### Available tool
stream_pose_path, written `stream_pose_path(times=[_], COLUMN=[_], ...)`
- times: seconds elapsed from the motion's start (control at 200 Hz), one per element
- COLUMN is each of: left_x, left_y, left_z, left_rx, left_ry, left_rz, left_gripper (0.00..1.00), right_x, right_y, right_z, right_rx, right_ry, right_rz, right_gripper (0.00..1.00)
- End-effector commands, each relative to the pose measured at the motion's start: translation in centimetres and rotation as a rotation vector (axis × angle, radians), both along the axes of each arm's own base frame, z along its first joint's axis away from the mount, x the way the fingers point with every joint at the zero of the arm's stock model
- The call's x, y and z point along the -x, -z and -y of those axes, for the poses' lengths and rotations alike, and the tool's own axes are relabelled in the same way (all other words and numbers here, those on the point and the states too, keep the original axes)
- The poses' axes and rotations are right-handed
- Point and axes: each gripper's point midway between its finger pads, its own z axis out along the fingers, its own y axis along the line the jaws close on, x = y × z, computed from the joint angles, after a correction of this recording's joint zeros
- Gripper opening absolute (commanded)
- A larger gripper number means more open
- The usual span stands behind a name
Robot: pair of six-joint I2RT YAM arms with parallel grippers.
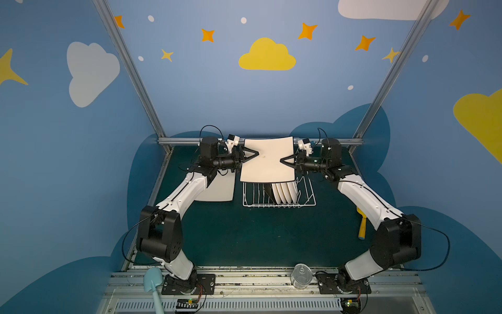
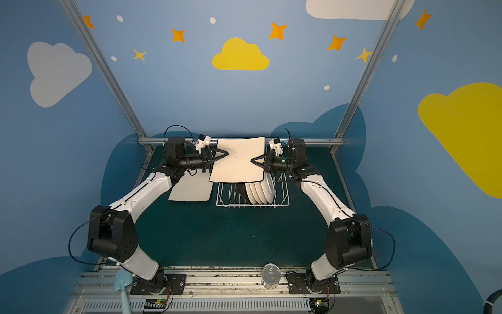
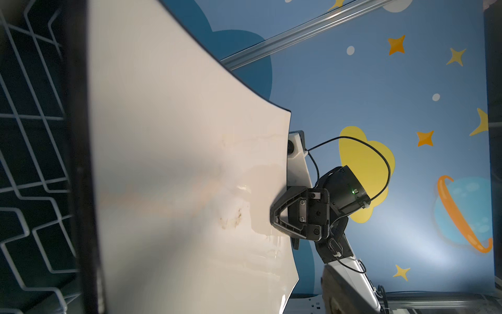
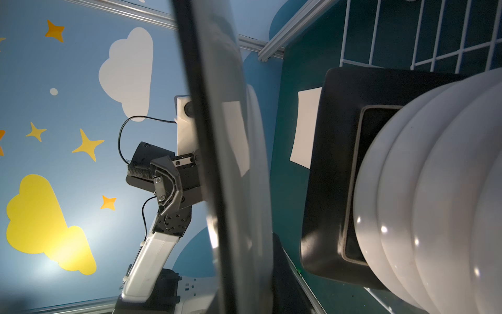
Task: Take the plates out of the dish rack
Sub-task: 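Reach the left gripper to the plate edge nearest it and grasp it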
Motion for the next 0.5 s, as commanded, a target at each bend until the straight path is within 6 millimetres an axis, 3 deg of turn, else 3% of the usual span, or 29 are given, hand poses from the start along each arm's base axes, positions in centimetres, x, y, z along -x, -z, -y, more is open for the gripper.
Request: stream_pose_path(times=[0.0,0.21,0.496], left_x=[0.4,1.0,1.7], left_y=[-0.3,-0.4,-0.5], left_z=[0.3,0.6,0.7], left_rx=[-0.007,-0.006,-0.006], left_ry=[0.035,0.077,0.107], left_rz=[0.021,0.026,0.032], left_gripper=[0.81,0.70,0.44], right_x=[1.0,1.0,1.4], right_y=[-5.9,-5.4,-5.8], right_z=[-0.8,-1.2,-1.7], right_rx=[-0.083,-0.086,-0.075], right_ry=[-0.077,-0.103,-0.170], right_rz=[0.216,0.210,0.232], right_gripper=[0.00,0.00,0.00])
